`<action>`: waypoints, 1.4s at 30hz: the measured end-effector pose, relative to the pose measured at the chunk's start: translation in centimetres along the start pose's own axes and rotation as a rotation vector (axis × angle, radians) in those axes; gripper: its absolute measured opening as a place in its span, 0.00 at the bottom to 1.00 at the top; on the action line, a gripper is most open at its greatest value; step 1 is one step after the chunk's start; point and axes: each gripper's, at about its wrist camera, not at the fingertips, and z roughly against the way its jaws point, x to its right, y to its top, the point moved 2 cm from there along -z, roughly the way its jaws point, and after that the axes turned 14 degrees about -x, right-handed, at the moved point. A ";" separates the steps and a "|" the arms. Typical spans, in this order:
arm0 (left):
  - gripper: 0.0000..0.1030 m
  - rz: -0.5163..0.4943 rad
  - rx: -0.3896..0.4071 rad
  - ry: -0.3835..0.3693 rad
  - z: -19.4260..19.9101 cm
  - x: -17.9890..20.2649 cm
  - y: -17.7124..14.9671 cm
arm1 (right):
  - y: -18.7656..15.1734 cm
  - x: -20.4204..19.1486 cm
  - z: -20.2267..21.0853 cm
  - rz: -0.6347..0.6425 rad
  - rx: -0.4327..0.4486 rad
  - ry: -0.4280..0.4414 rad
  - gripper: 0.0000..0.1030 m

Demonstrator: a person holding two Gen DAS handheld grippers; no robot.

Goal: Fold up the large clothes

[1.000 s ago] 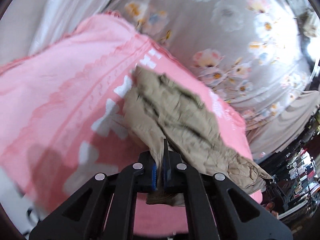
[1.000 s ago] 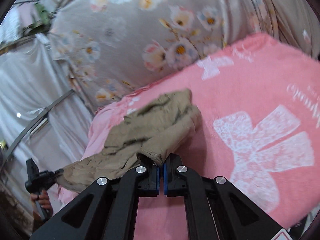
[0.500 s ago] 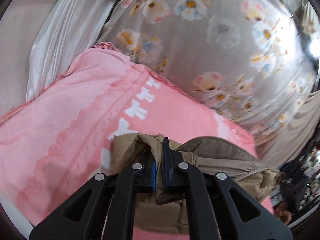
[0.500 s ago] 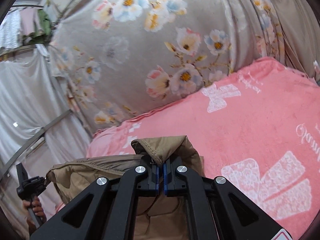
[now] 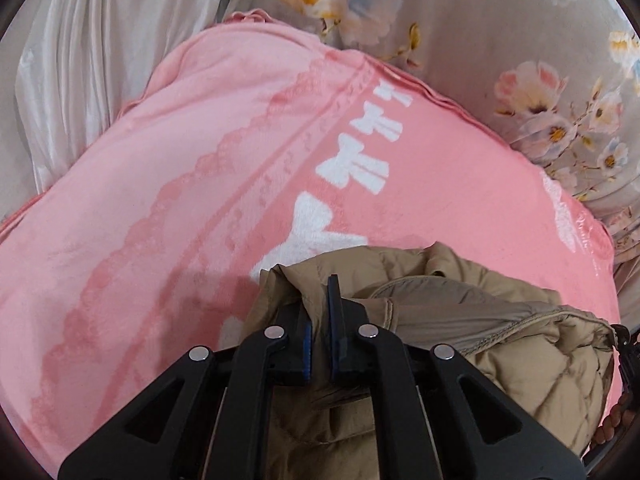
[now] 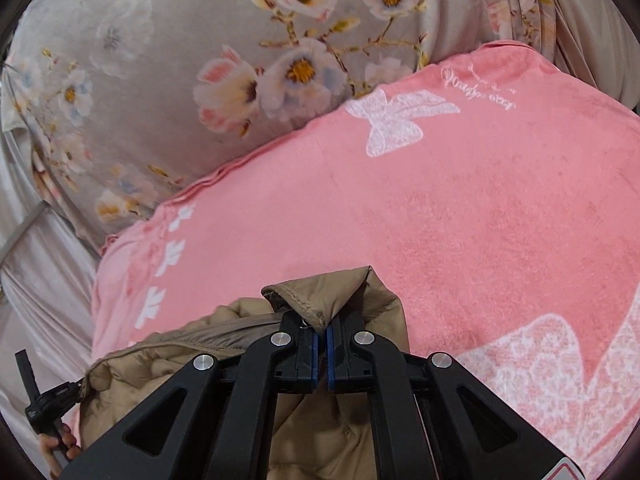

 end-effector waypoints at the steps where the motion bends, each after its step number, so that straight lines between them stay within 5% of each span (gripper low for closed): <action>1: 0.06 -0.004 -0.005 0.006 -0.5 0.1 0.0 | -0.1 0.1 -0.7 0.001 -0.008 -0.010 0.02; 20: 0.07 -0.035 -0.005 0.018 -5.9 0.6 -0.6 | -1.8 1.3 -7.9 -0.004 -0.136 -0.073 0.00; 27: 0.08 -0.035 0.020 0.006 -5.6 0.3 -0.9 | -1.6 2.1 -8.3 -0.031 -0.161 -0.010 0.03; 29: 0.12 -0.023 0.035 -0.011 -3.8 -0.3 -1.0 | -1.4 2.6 -7.1 -0.057 -0.185 0.008 0.11; 30: 0.20 -0.019 0.055 -0.018 -2.2 -0.8 -1.1 | -1.4 2.9 -5.8 -0.067 -0.175 0.009 0.25; 31: 0.45 -0.009 0.084 0.003 -0.5 -1.2 -1.2 | -1.4 3.2 -4.4 -0.073 -0.153 0.004 0.33; 32: 0.61 0.002 0.117 0.035 1.1 -1.6 -1.2 | -1.4 3.6 -2.6 -0.080 -0.118 -0.018 0.44; 33: 0.75 0.007 0.168 0.062 3.1 -2.2 -1.2 | -1.5 3.9 -1.2 -0.078 -0.094 -0.034 0.44; 37: 0.75 -0.048 0.281 0.120 10.1 -1.3 -0.5 | -1.5 3.5 4.7 -0.042 0.019 -0.097 0.35; 39: 0.75 -0.095 0.280 0.051 11.6 1.4 -0.2 | -1.4 1.4 5.8 -0.004 0.039 -0.080 0.17; 42: 0.73 -0.190 0.216 -0.037 10.3 6.9 -0.2 | -1.8 -4.9 4.4 0.122 -0.009 -0.011 0.11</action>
